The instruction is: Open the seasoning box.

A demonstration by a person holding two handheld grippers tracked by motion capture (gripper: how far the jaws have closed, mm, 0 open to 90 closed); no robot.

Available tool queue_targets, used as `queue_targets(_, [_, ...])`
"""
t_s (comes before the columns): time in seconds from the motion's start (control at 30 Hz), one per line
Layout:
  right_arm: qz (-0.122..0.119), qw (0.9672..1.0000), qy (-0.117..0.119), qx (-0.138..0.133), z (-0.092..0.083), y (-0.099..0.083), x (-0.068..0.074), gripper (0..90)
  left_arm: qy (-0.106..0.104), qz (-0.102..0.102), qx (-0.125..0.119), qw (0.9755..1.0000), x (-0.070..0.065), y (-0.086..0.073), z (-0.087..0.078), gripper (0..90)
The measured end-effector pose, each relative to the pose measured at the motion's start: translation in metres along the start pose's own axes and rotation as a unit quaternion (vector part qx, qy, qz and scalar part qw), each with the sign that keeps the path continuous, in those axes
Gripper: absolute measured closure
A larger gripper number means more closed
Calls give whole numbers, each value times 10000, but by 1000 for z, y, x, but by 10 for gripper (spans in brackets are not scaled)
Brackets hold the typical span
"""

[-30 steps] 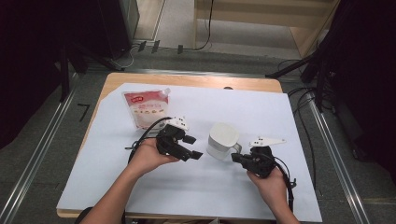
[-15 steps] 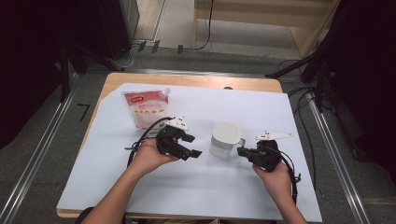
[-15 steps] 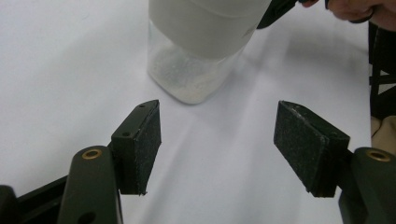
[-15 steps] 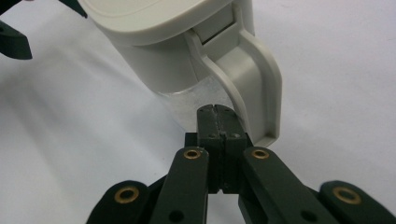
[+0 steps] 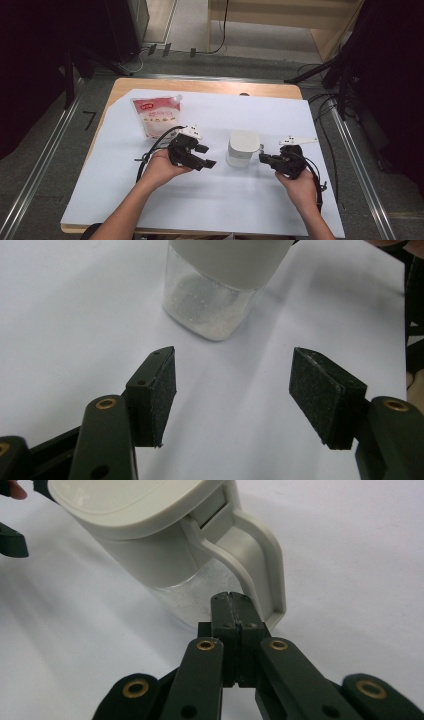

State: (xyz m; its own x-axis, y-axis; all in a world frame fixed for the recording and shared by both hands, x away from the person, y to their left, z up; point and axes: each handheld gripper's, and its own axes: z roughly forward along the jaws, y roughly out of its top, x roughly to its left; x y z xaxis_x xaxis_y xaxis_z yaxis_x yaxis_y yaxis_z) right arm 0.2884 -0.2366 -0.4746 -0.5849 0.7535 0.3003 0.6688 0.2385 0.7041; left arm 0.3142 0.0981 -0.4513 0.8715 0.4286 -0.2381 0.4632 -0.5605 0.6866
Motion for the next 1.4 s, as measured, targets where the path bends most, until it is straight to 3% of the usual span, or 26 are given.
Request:
queue_targets(0.07, [-4,10000,-25,-8,1,1,-1,900,-33,-11,-31,10000,1,0,-1,355])
queue_targets(0.17, [-4,10000,-66,13,1,3,-3,900,105,-114,-54,9999,1,0,-1,307])
queue_targets(0.33, [-129,9998,-118,129,5,10,-5,900,-213,-333,-145,9991,7,2,-1,250])
queue_targets(0.43, [-147,9998,-25,97,0,14,-6,900,-368,-404,-200,9983,10,2,-3,228])
queue_targets(0.53, [-166,9998,-20,129,-2,15,-7,900,-452,-391,-146,9981,13,6,-3,228])
queue_targets(0.63, [-89,10000,33,30,-11,18,-8,900,-365,-140,50,9992,13,13,-3,253])
queue_targets(0.73, [-159,9999,-15,-62,-19,23,-8,900,-314,-1,177,9994,15,17,1,253])
queue_targets(0.9, [-181,9998,-59,-40,-18,32,-14,900,-357,18,184,9992,18,24,4,252])
queue_targets(0.97, [-176,9998,-74,-10,-15,37,-17,900,-541,-4,124,9985,22,27,3,256])
queue_targets(1.1, [-182,9997,-110,-121,-14,47,-19,900,-466,89,176,9987,27,37,0,274])
queue_targets(1.23, [-162,9998,-95,-87,-10,50,-18,900,-583,24,163,9982,29,44,4,272])
queue_targets(1.33, [-89,9997,-90,-186,-9,50,-16,900,-677,15,356,9971,32,52,7,272])
queue_targets(1.4, [-99,9998,-117,-160,-7,50,-14,900,-669,-25,279,9974,33,55,8,272])
